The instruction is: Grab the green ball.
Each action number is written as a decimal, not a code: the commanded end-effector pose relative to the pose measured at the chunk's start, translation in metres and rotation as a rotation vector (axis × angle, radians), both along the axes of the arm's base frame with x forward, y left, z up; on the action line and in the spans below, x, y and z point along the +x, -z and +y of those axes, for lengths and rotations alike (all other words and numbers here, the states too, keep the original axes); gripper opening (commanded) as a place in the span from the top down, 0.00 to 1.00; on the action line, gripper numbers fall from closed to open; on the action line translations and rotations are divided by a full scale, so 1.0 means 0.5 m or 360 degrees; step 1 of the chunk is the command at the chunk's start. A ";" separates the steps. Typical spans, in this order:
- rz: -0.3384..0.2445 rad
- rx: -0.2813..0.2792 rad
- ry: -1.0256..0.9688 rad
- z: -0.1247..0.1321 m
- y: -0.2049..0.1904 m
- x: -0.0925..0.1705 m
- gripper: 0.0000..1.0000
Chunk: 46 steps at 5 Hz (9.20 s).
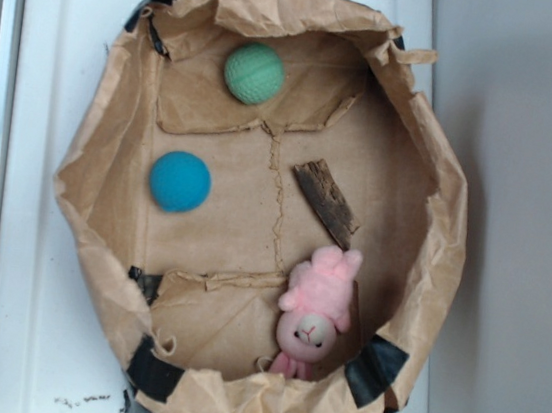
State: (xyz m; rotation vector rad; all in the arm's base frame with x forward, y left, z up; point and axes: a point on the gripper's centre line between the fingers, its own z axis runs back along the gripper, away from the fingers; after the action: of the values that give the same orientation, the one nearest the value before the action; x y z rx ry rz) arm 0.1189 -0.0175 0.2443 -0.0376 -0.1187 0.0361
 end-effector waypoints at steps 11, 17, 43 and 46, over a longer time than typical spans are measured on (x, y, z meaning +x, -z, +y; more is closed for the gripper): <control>-0.0119 -0.0022 -0.1738 0.148 0.306 0.270 0.00; -0.0065 0.0270 -0.1980 0.259 0.292 0.245 0.00; -0.0214 0.0144 -0.2199 0.198 0.365 0.349 0.00; -0.0220 0.0371 -0.2247 0.224 0.385 0.363 0.00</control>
State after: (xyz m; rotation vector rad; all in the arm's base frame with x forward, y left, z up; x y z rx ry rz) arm 0.3018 0.0851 0.0373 0.3089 -0.2268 1.4069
